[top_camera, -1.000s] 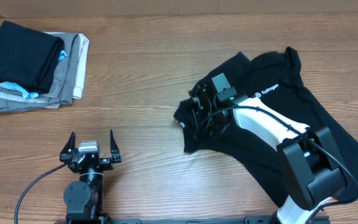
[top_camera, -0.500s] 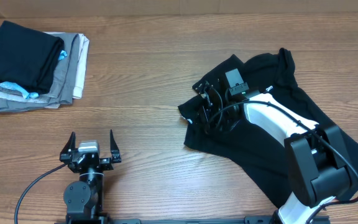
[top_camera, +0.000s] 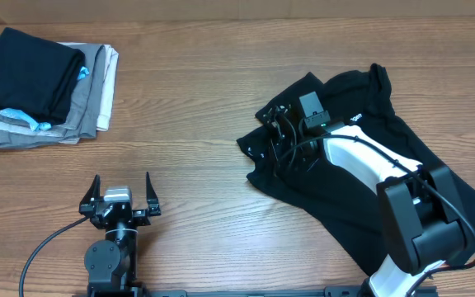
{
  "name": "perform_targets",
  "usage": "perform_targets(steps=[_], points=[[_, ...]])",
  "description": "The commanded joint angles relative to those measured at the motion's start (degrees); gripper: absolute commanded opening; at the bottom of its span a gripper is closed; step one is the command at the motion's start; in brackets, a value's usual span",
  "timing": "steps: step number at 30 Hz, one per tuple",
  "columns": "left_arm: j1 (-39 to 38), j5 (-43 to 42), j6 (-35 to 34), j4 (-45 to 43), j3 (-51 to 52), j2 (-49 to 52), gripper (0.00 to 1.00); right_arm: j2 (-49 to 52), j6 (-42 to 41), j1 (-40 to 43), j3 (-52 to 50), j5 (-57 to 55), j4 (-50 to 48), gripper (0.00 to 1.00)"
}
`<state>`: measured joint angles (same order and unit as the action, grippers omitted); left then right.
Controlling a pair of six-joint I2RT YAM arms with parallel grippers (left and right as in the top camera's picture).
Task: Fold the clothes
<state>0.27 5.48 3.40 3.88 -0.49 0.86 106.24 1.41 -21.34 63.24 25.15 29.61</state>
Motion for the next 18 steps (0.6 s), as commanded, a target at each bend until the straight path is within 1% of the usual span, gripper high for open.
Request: perform_targets(steps=[1, 3, 7, 10, 18], points=[[0.42, 0.68, 0.9, -0.09, 0.22, -0.61, 1.0, -1.49, 6.75, 1.6, -0.28, 11.85, 0.31, 0.04], [0.42, 0.68, 0.9, -0.09, 0.22, -0.61, 1.0, -1.49, 10.54, 2.99, -0.28, 21.88, 1.53, 0.04], [0.42, 0.68, 0.9, -0.07, 0.22, -0.61, 1.0, -1.49, 13.66, 5.86, -0.28, 35.39, 4.26, 0.04], [0.42, 0.68, 0.9, -0.09, 0.22, -0.61, 1.0, -1.49, 13.64, 7.04, -0.28, 38.18, 5.7, 0.04], [0.42, 0.68, 0.92, -0.07, 0.22, -0.61, 1.0, -0.68, 14.62, 6.45, -0.31, 37.9, 5.38, 0.04]])
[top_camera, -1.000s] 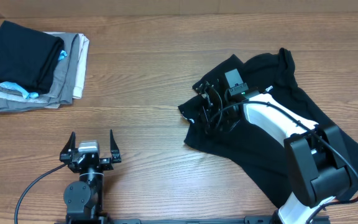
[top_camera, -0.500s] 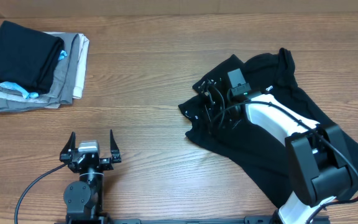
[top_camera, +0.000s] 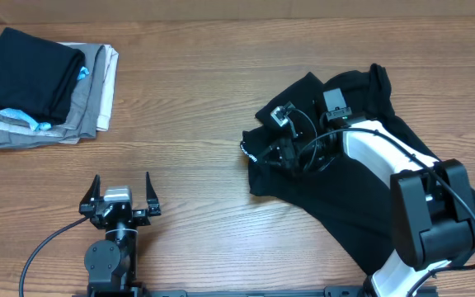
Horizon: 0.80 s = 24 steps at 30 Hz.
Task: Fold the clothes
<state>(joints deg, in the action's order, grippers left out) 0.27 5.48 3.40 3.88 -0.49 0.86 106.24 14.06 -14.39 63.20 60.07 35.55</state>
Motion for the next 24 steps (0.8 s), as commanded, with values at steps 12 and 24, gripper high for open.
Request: perform_targets(steps=[12, 24], points=[[0.42, 0.68, 0.9, -0.07, 0.22, -0.61, 1.0, 5.57, 2.69, -0.63, -0.26, 3.04, -3.1, 0.04], [0.42, 0.68, 0.92, -0.09, 0.22, -0.61, 1.0, 5.66, 1.05, 2.62, -0.24, -7.15, -4.22, 0.35]])
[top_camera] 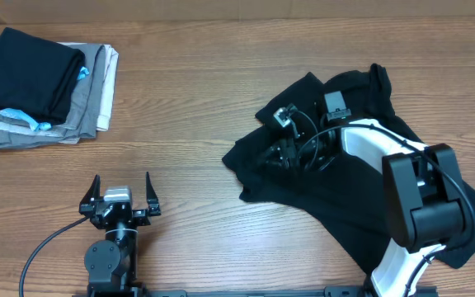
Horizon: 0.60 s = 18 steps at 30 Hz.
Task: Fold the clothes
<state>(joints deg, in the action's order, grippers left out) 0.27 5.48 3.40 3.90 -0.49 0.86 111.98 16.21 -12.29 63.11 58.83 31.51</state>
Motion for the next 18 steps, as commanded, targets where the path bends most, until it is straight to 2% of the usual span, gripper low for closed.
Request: perform_targets(steps=[1, 18], points=[[0.42, 0.68, 0.92, -0.09, 0.22, -0.61, 1.0, -0.09, -1.42, 0.52, -0.15, -6.32, -0.24, 0.34], [0.42, 0.68, 0.9, -0.09, 0.22, -0.61, 1.0, -0.09, -2.95, 0.37, -0.15, -5.31, 1.18, 0.37]])
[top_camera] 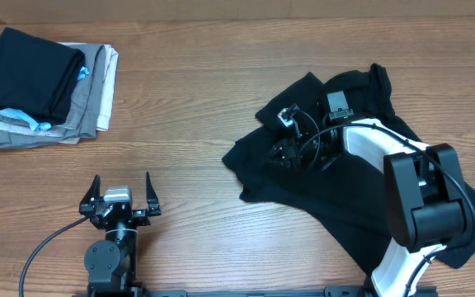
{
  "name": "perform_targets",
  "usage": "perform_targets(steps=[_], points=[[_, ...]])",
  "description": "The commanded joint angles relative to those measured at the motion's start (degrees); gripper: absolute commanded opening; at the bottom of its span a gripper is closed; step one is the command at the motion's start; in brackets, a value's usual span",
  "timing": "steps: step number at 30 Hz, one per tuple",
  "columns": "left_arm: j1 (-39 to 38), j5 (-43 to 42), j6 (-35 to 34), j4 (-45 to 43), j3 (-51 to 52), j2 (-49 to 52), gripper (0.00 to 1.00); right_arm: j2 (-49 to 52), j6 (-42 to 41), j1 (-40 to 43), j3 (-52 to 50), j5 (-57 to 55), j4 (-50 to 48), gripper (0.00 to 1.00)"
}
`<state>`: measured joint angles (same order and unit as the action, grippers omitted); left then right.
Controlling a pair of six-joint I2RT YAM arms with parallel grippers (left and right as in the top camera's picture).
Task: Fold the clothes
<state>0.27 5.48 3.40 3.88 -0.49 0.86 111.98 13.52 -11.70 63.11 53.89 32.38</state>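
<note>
A black garment (345, 206) lies crumpled on the right half of the table, with one corner pulled out to the left (236, 161). My right gripper (283, 153) is down on the garment's left part. Its black fingers blend into the black cloth, so their state does not show. Parked at the near left edge, my left gripper (122, 188) is open and holds nothing, far from the garment.
A stack of folded clothes (39, 87) sits at the far left, black on top of grey and white pieces. The wooden table (188, 99) is bare between the stack and the garment. The right arm's white link (369, 144) crosses the garment.
The right gripper has shifted slightly right and back on the garment. The garment's outline, with its corner pulled left, looks unchanged. The left arm has not moved.
The right gripper first sat on the bunched left edge of the black garment. Then it was a little nearer, at that edge. Then the garment's left corner lay farther left on the table. Now the gripper is slightly back to the right and the corner stays put.
</note>
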Motion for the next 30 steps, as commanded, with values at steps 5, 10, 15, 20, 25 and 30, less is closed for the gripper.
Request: perform_targets(steps=[5, 10, 15, 20, 25, 30], points=[[0.35, 0.68, 0.9, -0.09, 0.22, -0.44, 1.0, -0.22, -2.91, -0.79, 2.47, -7.56, 6.21, 0.36], [0.35, 0.68, 0.92, -0.09, 0.22, -0.42, 1.0, -1.18, -3.13, -6.34, 7.17, -18.01, 13.9, 0.35], [0.35, 0.68, 0.92, -0.07, 0.22, -0.39, 1.0, -1.51, -6.8, -16.24, 9.09, -20.0, 16.13, 0.36], [0.35, 0.68, 0.92, -0.07, 0.22, -0.39, 1.0, -1.53, -12.37, -21.75, 9.4, -28.55, 15.17, 0.35], [0.35, 0.68, 0.9, -0.07, 0.22, -0.39, 1.0, -1.57, -16.83, -24.68, 9.4, -38.12, 14.23, 0.37], [0.35, 0.68, 0.92, -0.09, 0.22, -0.39, 1.0, -1.57, -18.78, -27.47, 9.4, -47.82, 13.09, 0.39]])
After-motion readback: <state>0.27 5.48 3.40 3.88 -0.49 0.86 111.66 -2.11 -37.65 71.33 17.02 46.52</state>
